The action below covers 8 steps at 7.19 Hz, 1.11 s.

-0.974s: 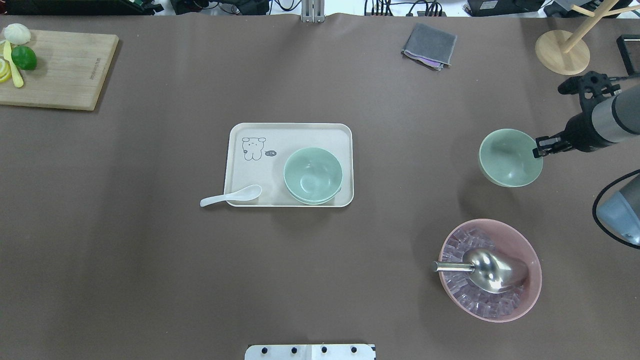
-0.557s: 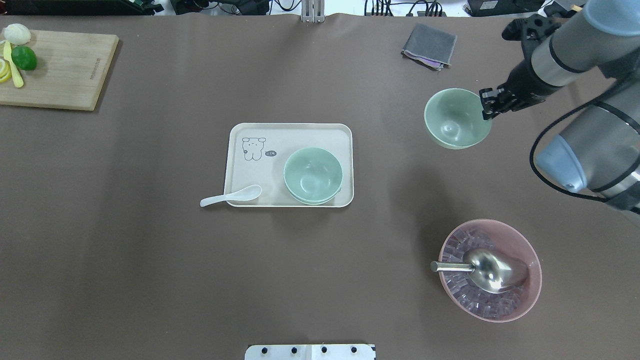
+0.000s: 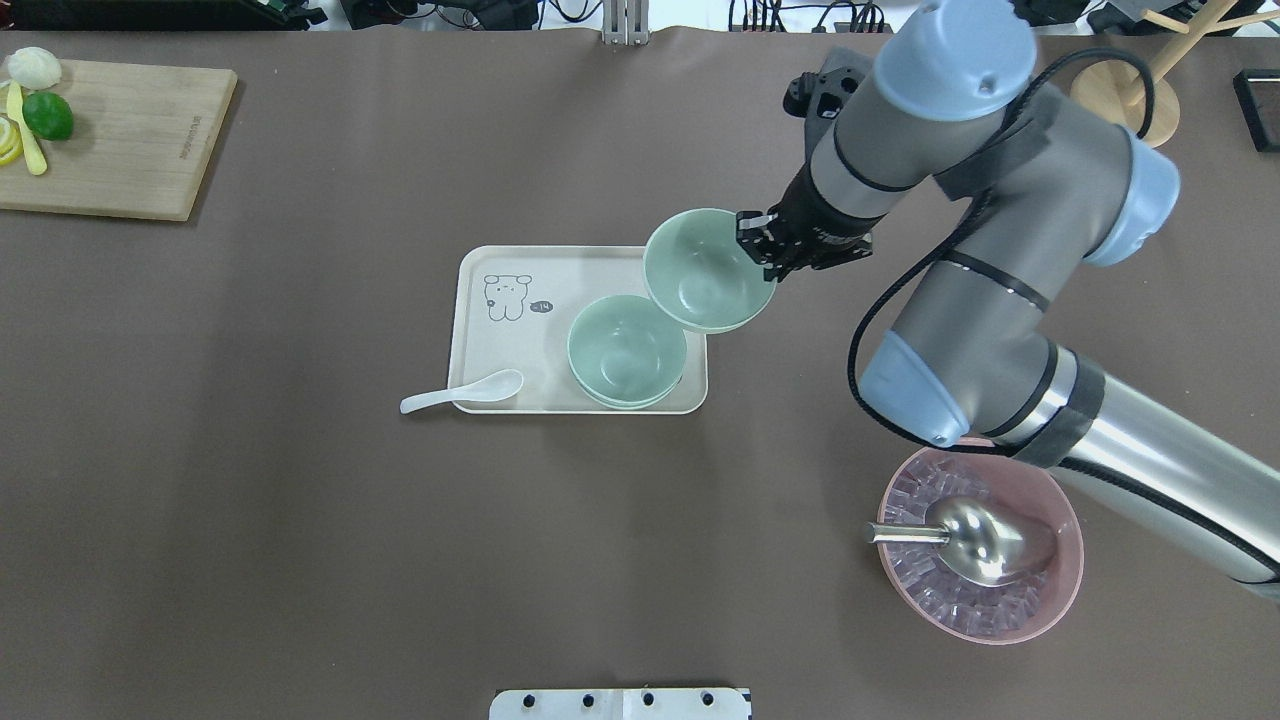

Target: Stack green bowls together

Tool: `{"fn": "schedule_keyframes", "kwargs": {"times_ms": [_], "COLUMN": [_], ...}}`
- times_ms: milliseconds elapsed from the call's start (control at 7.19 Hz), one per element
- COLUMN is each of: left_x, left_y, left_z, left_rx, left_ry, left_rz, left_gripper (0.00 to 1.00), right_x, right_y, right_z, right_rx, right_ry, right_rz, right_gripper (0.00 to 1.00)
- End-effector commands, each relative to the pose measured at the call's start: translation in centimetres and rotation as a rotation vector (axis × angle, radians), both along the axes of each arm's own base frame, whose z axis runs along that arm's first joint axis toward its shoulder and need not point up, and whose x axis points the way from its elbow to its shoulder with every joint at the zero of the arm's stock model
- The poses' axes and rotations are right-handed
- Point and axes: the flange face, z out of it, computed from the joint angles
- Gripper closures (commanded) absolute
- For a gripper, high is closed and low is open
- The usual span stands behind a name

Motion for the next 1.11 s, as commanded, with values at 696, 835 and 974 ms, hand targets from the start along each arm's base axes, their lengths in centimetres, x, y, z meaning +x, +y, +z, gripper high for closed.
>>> {"fn": "schedule_keyframes", "kwargs": {"times_ms": [696,835,974], "left_x": [0.2,0.2,0.2], "left_y": [1.7,1.7,1.7], "left_z": [1.4,1.3,1.2], "left_rx": [-0.027,-0.026,-0.024], "left_ry": [0.016,0.016,0.016], "left_rz": [-0.002,-0.003,-0.002], "left_gripper": [0.02,0.02,0.02], "right_x": [-9.2,-9.3,-9.4], "right_y": [3.8,3.6,3.5], "right_z": [-1.5,-1.2,-0.9], "right_rx": [-0.006,-0.01,-0.011], "right_ry": [0.047,0.053,0.058], "right_rz": [-0.008,-0.007,-0.004], "right_gripper": [1.0,1.0,1.0]}}
